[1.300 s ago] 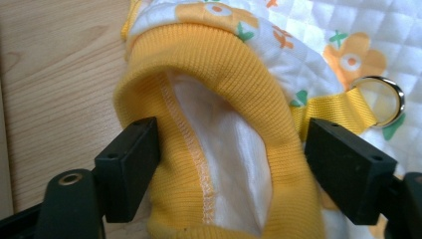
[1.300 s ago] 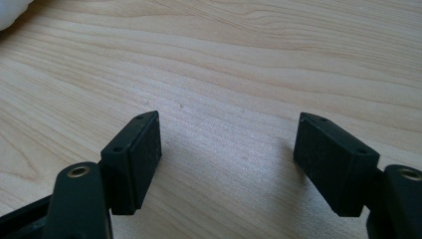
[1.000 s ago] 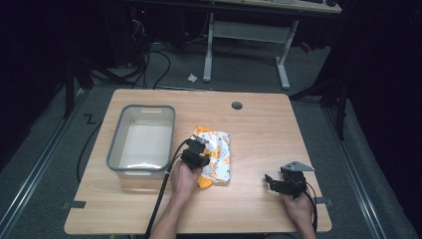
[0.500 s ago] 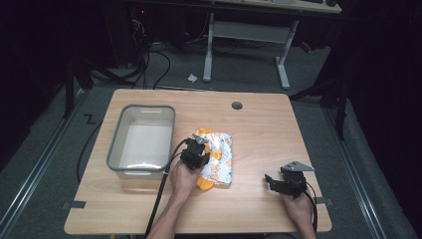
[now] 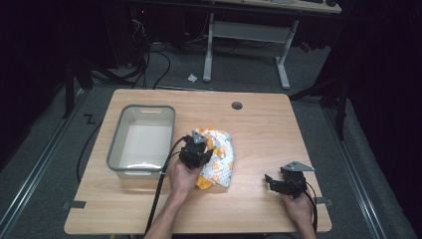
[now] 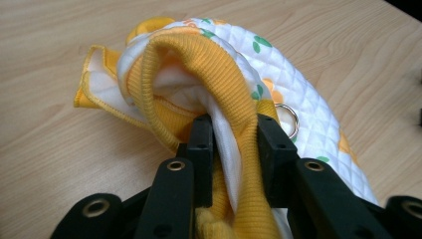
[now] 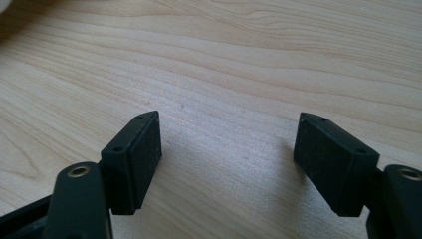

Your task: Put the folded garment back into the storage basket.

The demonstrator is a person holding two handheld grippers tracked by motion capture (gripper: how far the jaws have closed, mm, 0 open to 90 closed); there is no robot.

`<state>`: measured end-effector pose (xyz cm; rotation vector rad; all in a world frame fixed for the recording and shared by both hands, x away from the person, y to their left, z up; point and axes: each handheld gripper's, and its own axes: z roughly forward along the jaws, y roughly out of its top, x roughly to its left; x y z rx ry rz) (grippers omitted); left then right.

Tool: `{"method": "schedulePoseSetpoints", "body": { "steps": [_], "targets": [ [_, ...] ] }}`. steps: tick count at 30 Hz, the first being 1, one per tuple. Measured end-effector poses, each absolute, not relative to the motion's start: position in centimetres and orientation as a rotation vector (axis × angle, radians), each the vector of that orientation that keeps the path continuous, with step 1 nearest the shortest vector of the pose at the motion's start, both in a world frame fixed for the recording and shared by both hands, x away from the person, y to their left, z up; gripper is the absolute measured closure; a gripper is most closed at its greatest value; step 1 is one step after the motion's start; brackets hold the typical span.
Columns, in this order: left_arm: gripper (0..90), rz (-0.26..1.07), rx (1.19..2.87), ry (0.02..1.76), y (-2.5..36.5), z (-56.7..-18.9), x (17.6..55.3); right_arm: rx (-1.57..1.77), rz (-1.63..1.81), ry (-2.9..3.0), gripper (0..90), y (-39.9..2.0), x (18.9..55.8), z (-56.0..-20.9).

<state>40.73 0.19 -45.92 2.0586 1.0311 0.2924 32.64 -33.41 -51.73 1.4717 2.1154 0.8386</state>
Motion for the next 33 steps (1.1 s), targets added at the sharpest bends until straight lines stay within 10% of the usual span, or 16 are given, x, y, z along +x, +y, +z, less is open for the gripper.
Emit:
{"method": "schedulePoseSetpoints", "body": {
  "steps": [33],
  "targets": [
    [71.8,0.253,1.921,0.995,6.2,-39.7,40.8,1.47,0.838,2.116,27.1,-33.4,32.7,-51.7]
  ]
}}
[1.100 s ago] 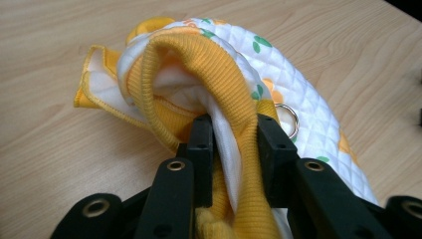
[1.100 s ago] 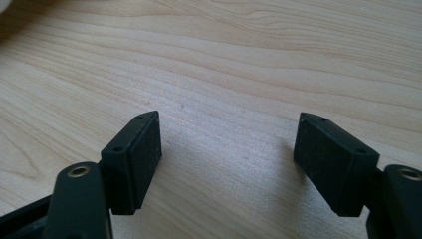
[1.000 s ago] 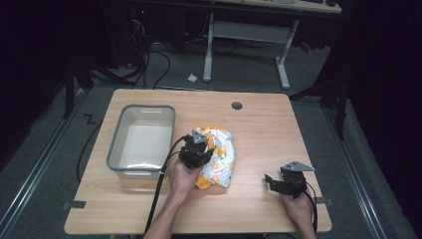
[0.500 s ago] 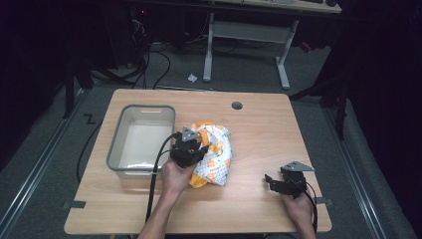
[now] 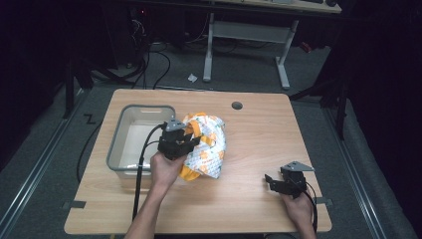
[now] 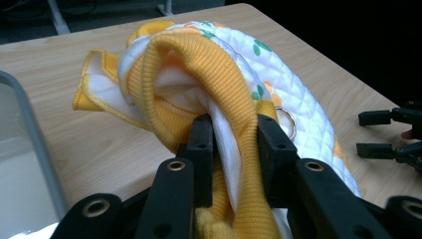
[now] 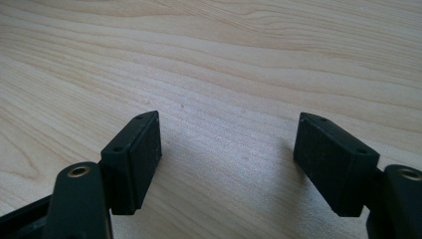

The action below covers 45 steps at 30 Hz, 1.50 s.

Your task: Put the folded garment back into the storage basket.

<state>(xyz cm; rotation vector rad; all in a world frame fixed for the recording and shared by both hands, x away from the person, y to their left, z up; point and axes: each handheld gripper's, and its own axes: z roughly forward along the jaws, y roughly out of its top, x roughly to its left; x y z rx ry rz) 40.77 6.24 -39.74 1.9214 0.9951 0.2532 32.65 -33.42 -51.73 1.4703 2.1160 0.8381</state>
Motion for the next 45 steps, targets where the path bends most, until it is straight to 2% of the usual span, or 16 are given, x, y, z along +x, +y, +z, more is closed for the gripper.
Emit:
{"method": "schedulePoseSetpoints", "body": {
  "steps": [14,45],
  "targets": [
    [71.8,0.3,1.868,1.021,9.8,-37.2,41.4,1.469,0.838,2.116,27.1,-33.4,32.7,-51.7],
    [71.7,0.277,1.775,1.109,15.4,-36.1,42.2,1.471,0.838,2.114,27.2,-33.4,32.7,-51.7]
  ]
}}
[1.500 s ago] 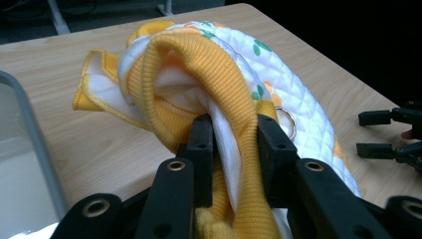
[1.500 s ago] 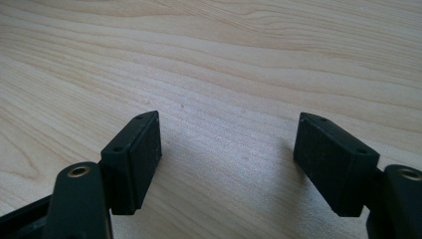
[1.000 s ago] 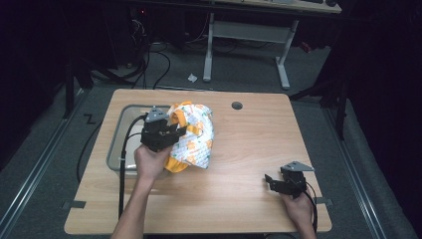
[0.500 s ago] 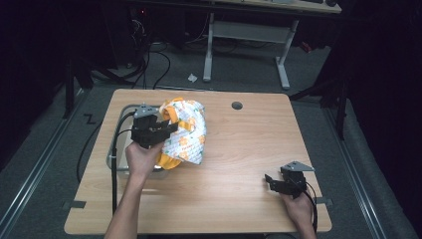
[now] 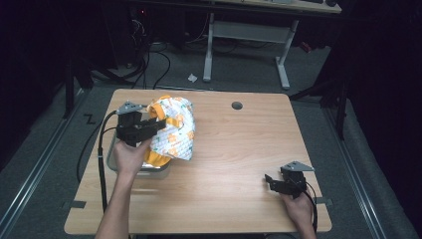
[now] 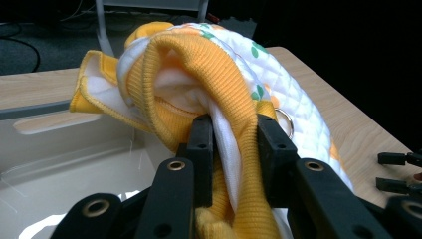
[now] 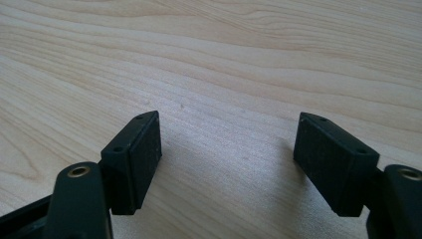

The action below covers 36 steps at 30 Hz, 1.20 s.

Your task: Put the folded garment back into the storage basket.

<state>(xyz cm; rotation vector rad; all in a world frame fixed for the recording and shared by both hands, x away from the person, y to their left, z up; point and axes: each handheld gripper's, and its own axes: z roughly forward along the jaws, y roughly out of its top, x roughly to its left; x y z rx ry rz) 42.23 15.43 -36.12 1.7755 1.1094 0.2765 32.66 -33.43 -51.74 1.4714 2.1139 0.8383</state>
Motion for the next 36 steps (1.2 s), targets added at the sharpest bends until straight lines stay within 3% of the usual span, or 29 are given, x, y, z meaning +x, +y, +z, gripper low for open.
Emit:
{"method": "schedulePoseSetpoints", "body": {
  "steps": [36],
  "targets": [
    [71.7,0.39,1.824,1.262,20.4,-37.7,43.0,1.471,0.837,2.113,27.2,-33.4,32.7,-51.7]
  ]
}}
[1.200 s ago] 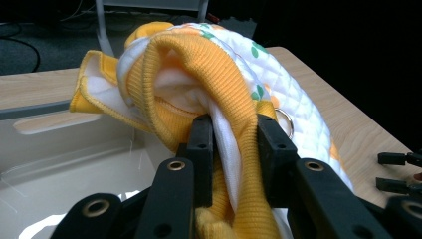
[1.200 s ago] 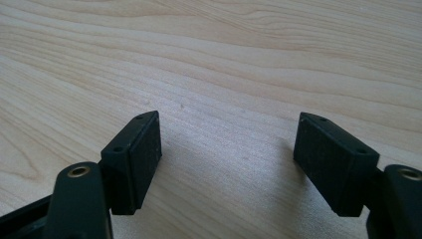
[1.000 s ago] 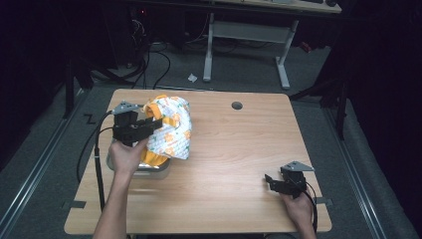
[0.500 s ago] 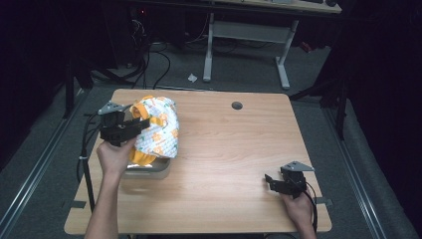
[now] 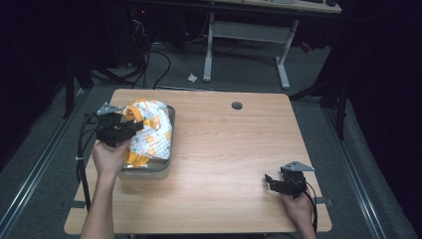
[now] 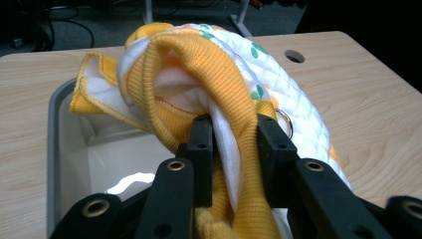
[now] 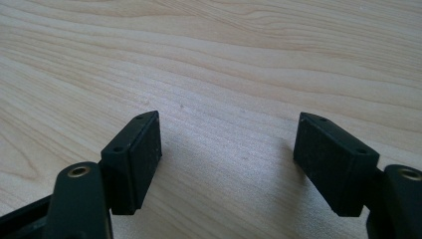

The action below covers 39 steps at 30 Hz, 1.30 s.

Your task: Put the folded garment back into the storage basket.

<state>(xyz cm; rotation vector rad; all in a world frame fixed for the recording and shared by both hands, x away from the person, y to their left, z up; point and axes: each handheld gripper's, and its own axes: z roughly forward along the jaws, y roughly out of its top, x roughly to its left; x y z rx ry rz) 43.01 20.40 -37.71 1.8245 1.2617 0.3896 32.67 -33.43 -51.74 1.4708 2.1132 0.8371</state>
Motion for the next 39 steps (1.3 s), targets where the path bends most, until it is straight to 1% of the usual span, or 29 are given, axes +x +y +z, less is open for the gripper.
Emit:
{"method": "schedulePoseSetpoints", "body": {
  "steps": [11,20,29,31,34,35,39],
  "targets": [
    [70.9,0.383,1.873,1.309,20.3,-40.1,44.5,1.472,0.838,2.113,27.2,-33.4,32.7,-51.7],
    [70.5,0.389,1.914,1.344,20.2,-41.7,45.0,1.472,0.838,2.113,27.2,-33.4,32.7,-51.7],
    [70.6,0.361,1.956,1.349,19.3,-42.9,45.7,1.472,0.838,2.113,27.2,-33.4,32.7,-51.7],
    [70.2,0.371,1.967,1.358,19.0,-43.2,46.0,1.471,0.837,2.113,27.2,-33.4,32.7,-51.7],
    [64.8,0.355,1.96,1.39,19.0,-43.6,46.3,1.472,0.838,2.113,27.2,-33.4,32.7,-51.7],
    [64.6,0.343,1.943,1.394,19.1,-43.6,46.3,1.472,0.838,2.113,27.2,-33.4,32.7,-51.7],
    [58.0,0.352,1.946,1.414,19.2,-43.6,46.3,1.472,0.837,2.113,27.2,-33.4,32.7,-51.7]
  ]
}}
